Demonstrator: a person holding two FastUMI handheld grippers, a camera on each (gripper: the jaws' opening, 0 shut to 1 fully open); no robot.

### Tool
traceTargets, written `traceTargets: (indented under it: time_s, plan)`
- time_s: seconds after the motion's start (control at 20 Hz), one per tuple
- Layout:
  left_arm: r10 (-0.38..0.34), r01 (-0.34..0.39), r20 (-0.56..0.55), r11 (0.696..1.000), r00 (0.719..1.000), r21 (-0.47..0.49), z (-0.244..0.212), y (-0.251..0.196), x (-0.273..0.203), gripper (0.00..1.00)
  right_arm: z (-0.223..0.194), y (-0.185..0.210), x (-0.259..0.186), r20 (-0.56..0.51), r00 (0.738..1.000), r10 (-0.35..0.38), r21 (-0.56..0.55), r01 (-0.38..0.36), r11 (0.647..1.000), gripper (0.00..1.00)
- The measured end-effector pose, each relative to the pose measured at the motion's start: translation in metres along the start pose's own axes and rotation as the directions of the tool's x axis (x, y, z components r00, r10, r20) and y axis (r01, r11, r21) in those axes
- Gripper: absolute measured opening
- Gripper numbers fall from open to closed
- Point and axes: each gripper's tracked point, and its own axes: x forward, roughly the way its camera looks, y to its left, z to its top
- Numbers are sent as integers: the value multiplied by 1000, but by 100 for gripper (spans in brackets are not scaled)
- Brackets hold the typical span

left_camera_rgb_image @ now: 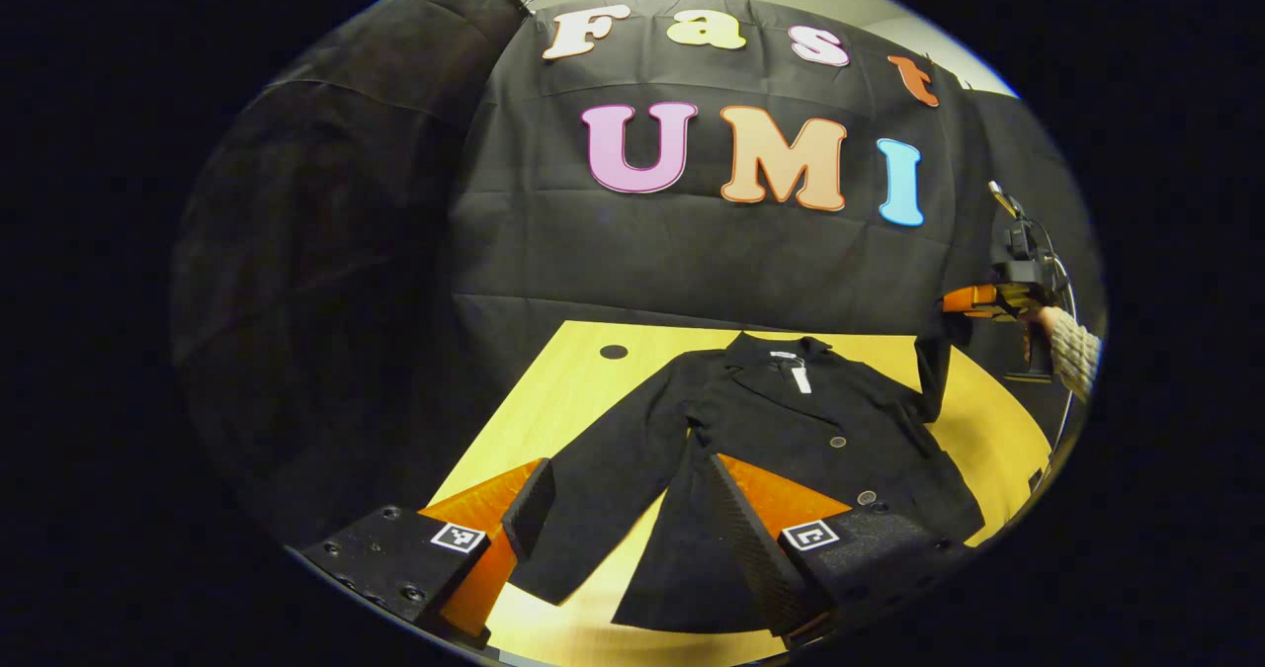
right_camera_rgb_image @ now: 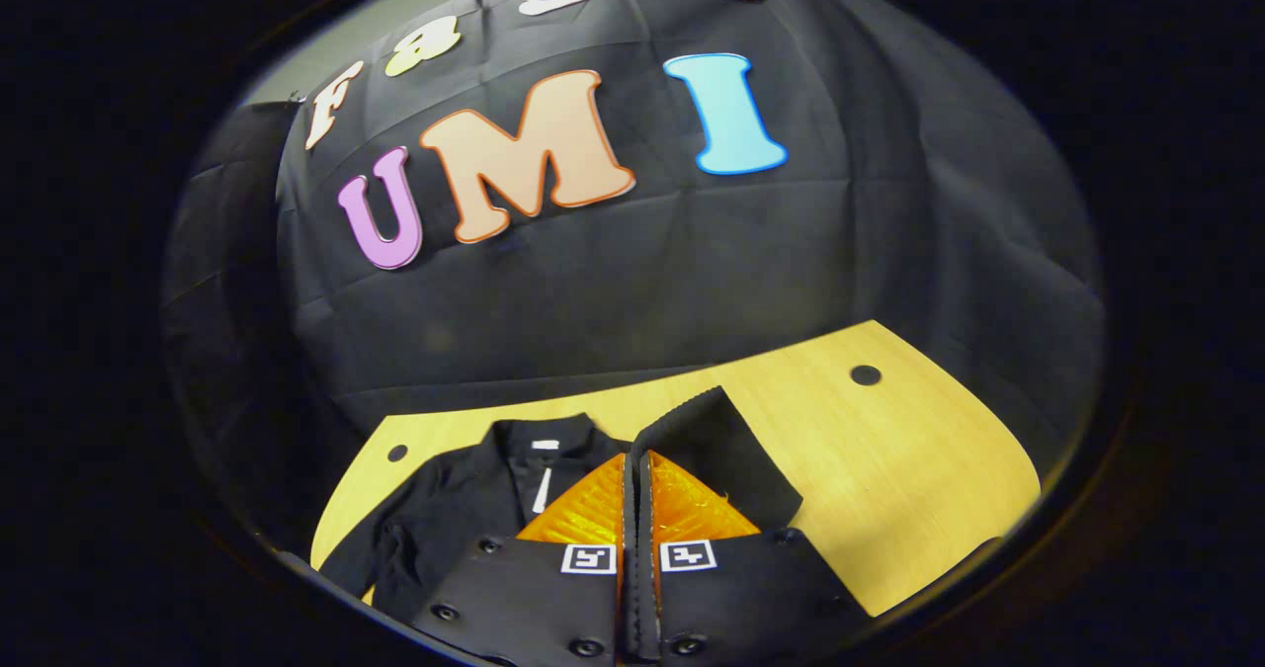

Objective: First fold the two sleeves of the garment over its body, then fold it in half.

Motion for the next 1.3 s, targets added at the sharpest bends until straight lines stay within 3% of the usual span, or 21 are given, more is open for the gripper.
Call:
traceTargets:
  time_s: [0.05,0.1,0.35,0.5,0.6,0.9,1.3]
  plan:
    - [4,-4,0,1000,1000,-6,0,4,1,93,4,21,6,6,1000,25,-3,-25,1000,6]
    - [8,-8,-2,1000,1000,-12,-1,8,3,93,10,41,12,17,999,51,-10,-51,999,2]
    - [17,-18,-40,999,999,-30,-10,23,5,94,26,133,44,27,987,158,-65,-156,986,2]
    - [32,-34,-36,999,999,-42,-10,30,4,94,27,174,65,14,980,201,-83,-199,976,5]
    - [46,-48,-41,998,998,-46,-12,33,0,94,22,198,80,1,975,223,-101,-222,970,2]
    - [67,-72,-59,994,996,-79,-22,39,-1,94,-36,261,131,-116,954,277,-102,-289,952,2]
    - [89,-94,-77,994,993,-64,-28,43,-2,94,-127,293,180,-278,924,262,-94,-298,950,2]
